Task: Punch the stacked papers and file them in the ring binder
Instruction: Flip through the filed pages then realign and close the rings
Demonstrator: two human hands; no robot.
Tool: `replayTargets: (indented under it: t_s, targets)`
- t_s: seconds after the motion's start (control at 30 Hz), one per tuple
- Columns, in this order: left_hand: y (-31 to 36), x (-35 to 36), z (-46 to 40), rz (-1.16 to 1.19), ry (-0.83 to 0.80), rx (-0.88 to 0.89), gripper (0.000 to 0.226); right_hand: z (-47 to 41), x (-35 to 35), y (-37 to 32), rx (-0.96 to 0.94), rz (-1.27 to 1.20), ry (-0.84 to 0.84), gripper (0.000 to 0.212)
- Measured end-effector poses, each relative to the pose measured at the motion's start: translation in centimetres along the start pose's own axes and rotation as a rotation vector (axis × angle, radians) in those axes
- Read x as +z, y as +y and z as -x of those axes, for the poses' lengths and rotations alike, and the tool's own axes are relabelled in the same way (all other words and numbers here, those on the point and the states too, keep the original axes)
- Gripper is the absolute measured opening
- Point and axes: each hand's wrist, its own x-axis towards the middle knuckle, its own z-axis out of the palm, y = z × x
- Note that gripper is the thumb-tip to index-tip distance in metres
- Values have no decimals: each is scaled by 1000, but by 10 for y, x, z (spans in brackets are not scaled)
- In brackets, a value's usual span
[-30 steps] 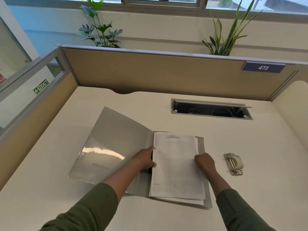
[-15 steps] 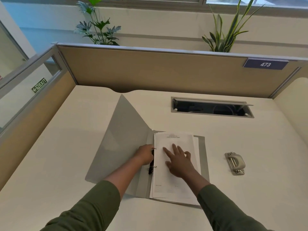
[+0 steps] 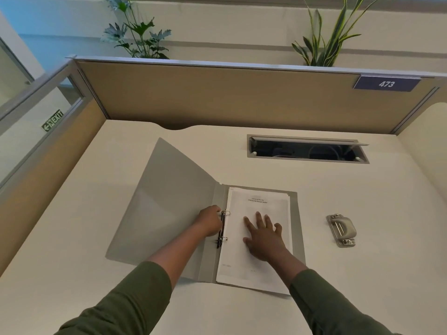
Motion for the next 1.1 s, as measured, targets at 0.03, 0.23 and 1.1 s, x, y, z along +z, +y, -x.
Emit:
replayTargets:
  t_s: [0.03, 0.23, 1.1]
  targets:
    - [-1, 1, 1, 2, 6, -4, 47, 0, 0, 0, 0, -5, 2, 68]
    - [1, 8, 12, 20, 13, -5, 17, 1, -4, -1, -16, -35, 8, 68]
    - [-24, 32, 33, 263, 23, -101, 42, 22, -15, 51, 557, -715, 220, 39]
